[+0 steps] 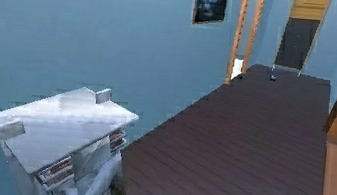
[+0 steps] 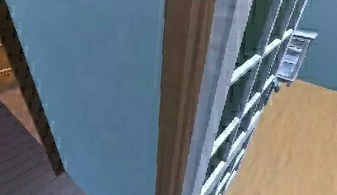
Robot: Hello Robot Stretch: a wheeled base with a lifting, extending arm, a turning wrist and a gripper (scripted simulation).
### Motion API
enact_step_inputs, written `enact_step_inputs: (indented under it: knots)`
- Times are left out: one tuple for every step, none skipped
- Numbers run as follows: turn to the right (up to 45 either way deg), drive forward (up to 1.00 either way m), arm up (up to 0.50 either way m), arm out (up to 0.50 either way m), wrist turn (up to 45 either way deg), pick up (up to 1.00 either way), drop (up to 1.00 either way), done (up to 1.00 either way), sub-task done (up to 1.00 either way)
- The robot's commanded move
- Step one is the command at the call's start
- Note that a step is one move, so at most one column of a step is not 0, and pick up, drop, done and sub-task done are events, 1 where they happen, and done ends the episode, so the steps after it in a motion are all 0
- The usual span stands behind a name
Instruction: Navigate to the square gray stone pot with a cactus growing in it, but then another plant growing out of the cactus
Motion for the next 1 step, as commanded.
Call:
enact_step_inputs:
  knots:
    - [30.0, 0.00, 0.00, 0.00, 0.0, 0.00, 0.00, 0.00, 0.00]
